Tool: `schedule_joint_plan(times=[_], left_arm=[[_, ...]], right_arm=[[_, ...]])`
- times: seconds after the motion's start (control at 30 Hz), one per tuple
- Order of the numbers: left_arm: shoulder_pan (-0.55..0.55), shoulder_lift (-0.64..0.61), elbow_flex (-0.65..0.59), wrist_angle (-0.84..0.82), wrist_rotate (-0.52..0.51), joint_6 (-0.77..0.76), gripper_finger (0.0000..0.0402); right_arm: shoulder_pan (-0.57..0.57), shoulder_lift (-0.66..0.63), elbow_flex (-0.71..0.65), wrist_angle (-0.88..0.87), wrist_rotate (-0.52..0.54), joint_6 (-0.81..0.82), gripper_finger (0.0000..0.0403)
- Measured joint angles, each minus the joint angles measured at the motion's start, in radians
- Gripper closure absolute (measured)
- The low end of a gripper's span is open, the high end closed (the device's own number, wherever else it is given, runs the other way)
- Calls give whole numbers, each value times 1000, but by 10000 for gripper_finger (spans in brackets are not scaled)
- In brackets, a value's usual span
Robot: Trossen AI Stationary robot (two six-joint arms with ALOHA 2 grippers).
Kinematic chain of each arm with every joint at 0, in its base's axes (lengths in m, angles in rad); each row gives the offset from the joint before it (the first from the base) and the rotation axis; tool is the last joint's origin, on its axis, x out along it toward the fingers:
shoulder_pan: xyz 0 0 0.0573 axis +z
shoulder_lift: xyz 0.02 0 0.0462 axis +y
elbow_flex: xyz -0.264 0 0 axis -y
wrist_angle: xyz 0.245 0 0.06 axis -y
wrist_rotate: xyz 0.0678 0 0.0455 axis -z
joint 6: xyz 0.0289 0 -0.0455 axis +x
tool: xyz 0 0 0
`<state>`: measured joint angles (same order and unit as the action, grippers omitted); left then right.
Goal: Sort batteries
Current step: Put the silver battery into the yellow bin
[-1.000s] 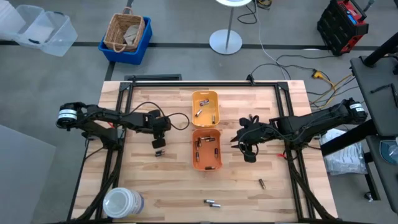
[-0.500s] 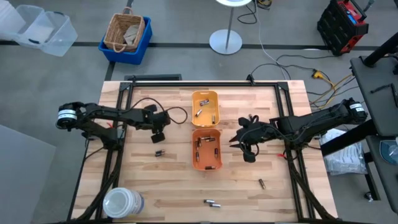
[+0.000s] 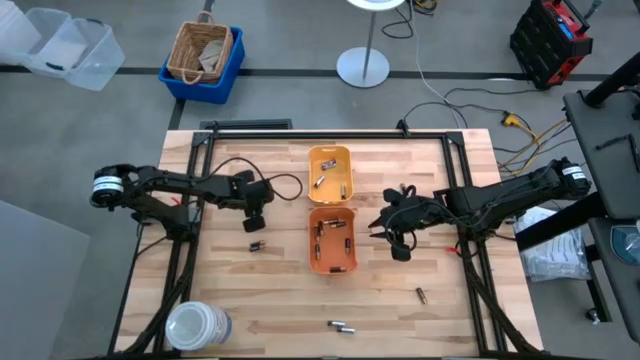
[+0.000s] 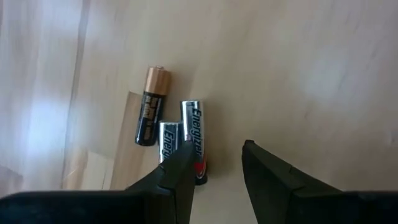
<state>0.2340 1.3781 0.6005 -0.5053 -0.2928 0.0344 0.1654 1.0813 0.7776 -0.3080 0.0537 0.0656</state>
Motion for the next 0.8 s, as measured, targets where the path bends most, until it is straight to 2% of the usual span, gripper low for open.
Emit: schedule_joint_plan(times=[0.2, 0.63, 0.8], left_arm=[[0, -1, -20, 15, 4, -27, 289], [-7, -2, -46, 42, 51, -75, 289], [-16, -2, -51, 43, 80, -138, 290]], right_arm=[[0, 0, 0, 0, 0, -8, 291], [0, 0, 0, 0, 0, -14, 316], [0, 0, 0, -1, -1, -14, 318]])
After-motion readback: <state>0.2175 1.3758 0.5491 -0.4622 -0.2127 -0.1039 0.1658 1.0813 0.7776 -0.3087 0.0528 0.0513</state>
